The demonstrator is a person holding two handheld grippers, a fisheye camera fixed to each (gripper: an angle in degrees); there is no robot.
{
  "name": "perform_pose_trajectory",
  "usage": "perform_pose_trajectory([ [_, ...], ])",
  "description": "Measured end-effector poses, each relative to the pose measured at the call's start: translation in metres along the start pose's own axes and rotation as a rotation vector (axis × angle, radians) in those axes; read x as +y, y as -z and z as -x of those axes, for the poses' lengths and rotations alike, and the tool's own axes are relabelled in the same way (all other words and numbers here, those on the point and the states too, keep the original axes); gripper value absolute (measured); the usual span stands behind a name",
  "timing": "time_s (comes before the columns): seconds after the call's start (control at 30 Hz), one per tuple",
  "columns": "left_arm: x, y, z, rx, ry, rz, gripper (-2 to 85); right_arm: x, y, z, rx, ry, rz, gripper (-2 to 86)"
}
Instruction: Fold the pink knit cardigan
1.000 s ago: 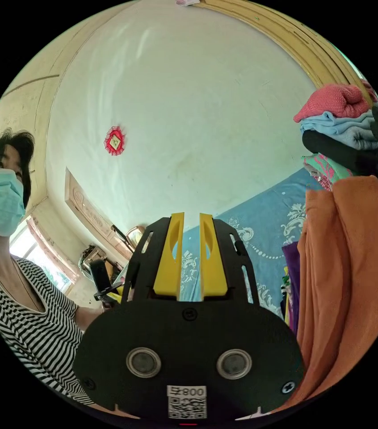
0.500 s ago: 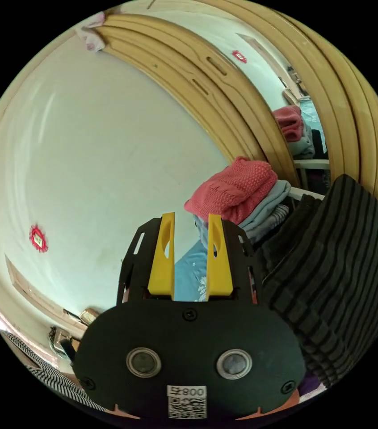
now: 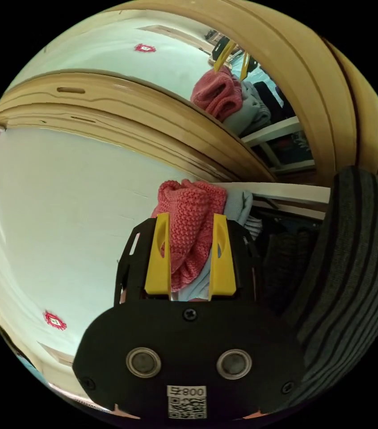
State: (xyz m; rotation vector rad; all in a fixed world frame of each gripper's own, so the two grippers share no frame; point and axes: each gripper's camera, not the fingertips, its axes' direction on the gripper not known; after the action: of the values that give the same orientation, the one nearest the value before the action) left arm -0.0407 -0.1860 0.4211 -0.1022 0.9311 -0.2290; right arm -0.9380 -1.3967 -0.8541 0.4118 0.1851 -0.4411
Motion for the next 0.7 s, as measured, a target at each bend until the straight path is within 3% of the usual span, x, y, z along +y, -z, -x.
perform_pose_trajectory([
  [0.33,0.013,0.021,0.054,0.012,0.06,-0.039,7.9,0.042,-0.092,0.021,-0.037,0.008,0.021,6.7],
  [0.5,0.033,0.043,0.079,0.01,0.093,-0.089,7.6,0.096,-0.119,0.086,-0.158,0.191,0.036,5.7],
  [0.7,0.065,0.086,0.104,-0.031,0.111,-0.189,7.4,0.244,-0.176,0.213,-0.337,0.508,0.232,5.3],
])
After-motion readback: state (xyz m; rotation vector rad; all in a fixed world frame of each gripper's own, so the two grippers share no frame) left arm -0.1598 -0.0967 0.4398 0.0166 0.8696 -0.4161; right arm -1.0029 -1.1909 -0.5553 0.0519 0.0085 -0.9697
